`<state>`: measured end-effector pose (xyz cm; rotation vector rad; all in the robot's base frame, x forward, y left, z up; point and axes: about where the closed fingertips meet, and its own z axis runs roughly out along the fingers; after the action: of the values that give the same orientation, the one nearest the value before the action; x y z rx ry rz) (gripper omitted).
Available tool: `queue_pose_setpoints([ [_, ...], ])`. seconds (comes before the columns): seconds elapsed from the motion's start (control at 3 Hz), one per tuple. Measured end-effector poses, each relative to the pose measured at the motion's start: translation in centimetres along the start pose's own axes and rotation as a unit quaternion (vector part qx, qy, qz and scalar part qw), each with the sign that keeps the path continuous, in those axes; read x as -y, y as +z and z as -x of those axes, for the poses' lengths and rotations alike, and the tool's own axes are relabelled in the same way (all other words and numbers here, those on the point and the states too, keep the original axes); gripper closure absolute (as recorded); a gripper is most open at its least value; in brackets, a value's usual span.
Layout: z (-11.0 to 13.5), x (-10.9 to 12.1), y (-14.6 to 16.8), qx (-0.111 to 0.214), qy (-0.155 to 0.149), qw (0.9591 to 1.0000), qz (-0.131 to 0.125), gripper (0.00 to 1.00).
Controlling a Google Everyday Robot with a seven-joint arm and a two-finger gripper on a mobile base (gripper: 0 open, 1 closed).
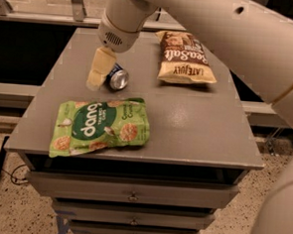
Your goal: Place pepsi can upright
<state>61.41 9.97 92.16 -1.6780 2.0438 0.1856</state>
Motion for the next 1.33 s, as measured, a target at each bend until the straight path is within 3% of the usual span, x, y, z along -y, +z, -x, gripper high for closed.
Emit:
queue_pose_setpoints([
  [0.33,1.5,3.4,3.4,-0.016,0.034,0.9992,-0.015,0.00],
  [0.67,1.4,5.8,5.4,-0.034,0.068,0.9966,-0.032,0.00],
  [1.0,0.1,7.7,7.2,-0.064,0.120,0.9890,-0.059,0.00],
  [1.33,-1.4,8.5,8.4,-0.092,0.167,0.9789,-0.075,0.00],
])
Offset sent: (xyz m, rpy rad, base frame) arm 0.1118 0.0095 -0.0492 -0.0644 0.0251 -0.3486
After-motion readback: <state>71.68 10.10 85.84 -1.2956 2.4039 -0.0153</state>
